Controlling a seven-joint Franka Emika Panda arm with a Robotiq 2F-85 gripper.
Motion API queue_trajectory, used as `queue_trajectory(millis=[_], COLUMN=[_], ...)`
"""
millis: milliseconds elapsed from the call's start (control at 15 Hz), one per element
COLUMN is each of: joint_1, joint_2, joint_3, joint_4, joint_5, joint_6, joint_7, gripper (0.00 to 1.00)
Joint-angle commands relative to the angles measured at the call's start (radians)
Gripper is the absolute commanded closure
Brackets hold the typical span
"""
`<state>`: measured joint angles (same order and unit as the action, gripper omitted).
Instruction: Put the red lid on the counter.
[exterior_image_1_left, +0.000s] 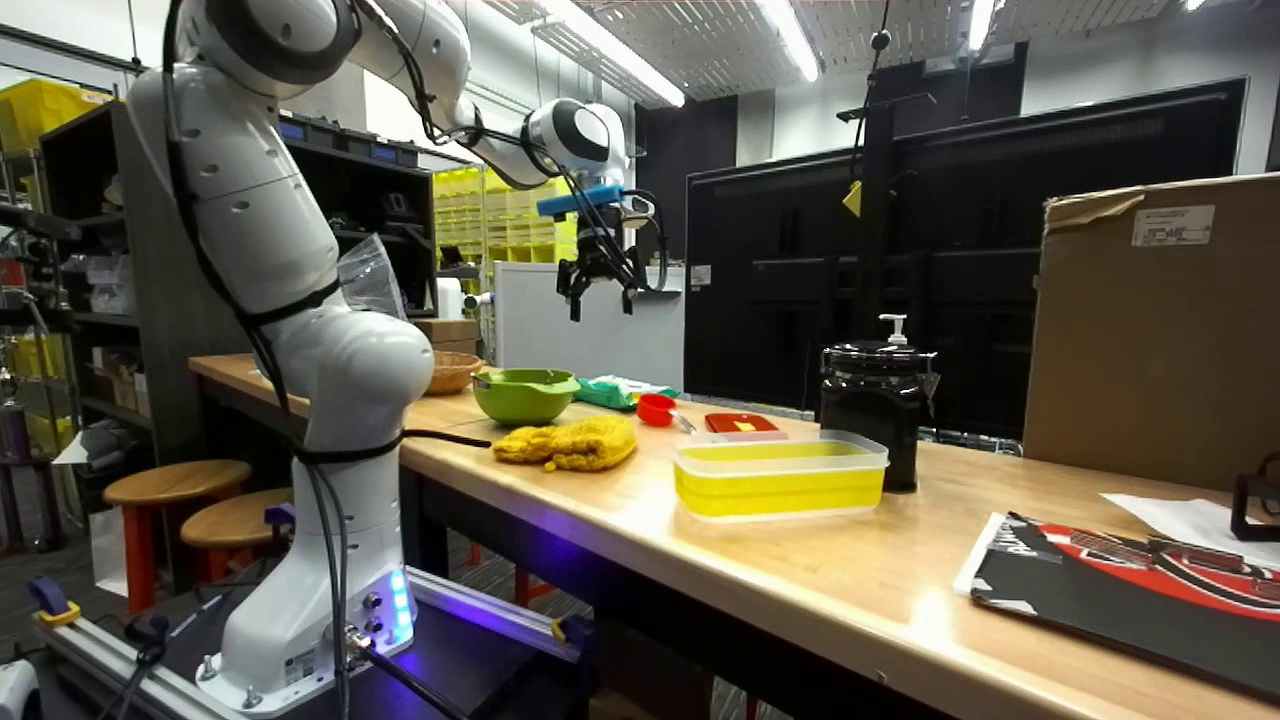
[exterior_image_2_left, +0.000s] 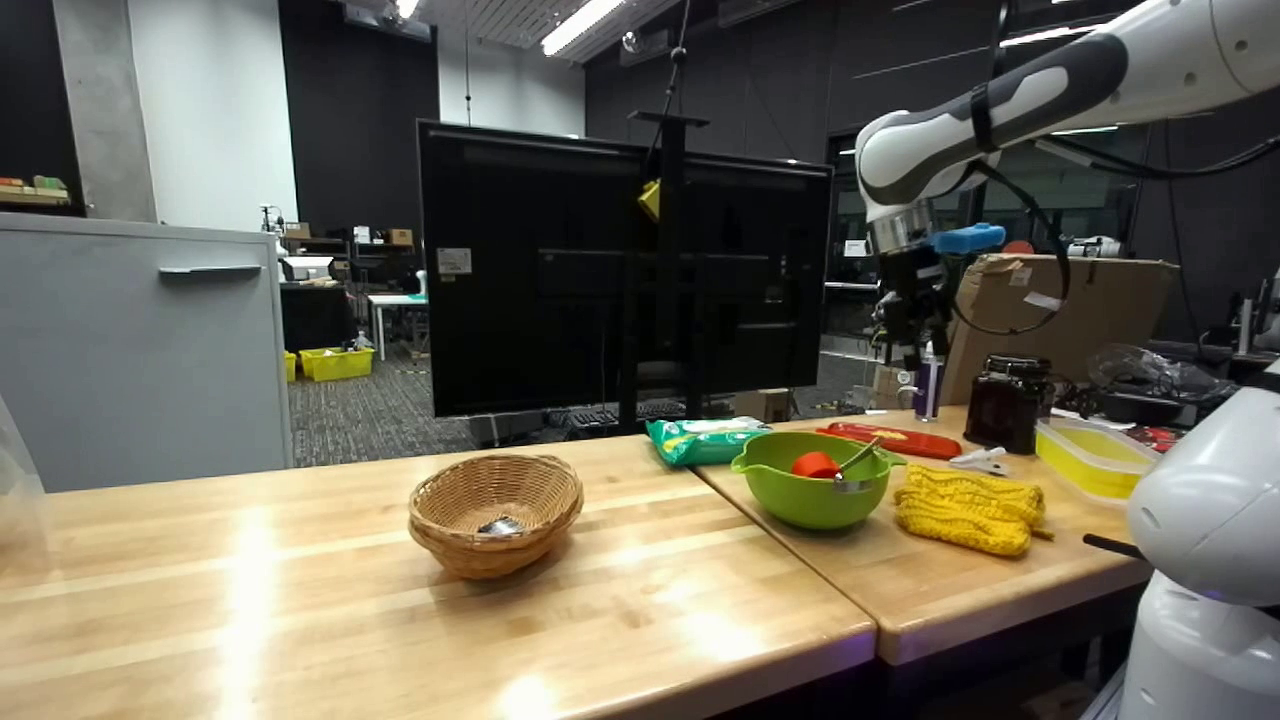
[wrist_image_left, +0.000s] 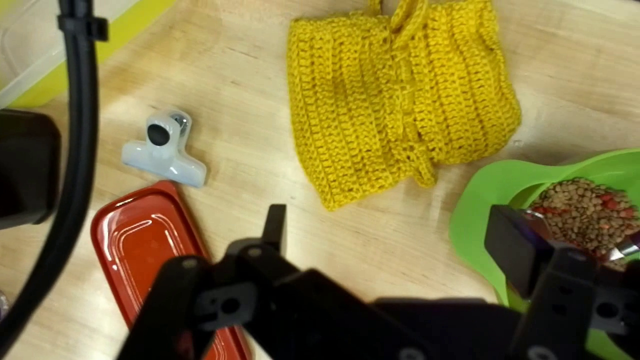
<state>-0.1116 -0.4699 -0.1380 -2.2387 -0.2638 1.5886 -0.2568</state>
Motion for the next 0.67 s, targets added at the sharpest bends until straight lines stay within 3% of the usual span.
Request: queue_trajectory(millis=[0, 600], joint_1=[0.019, 0.096], joint_2=[-0.079, -0.133], joint_3=[0.009, 0.067], joint_4=[-0.028, -0.052], joint_5=[0.064, 0.165], joint_6=[-0.019, 0.013], joint_7=[0.063, 0.072], gripper=[0.00, 0.00])
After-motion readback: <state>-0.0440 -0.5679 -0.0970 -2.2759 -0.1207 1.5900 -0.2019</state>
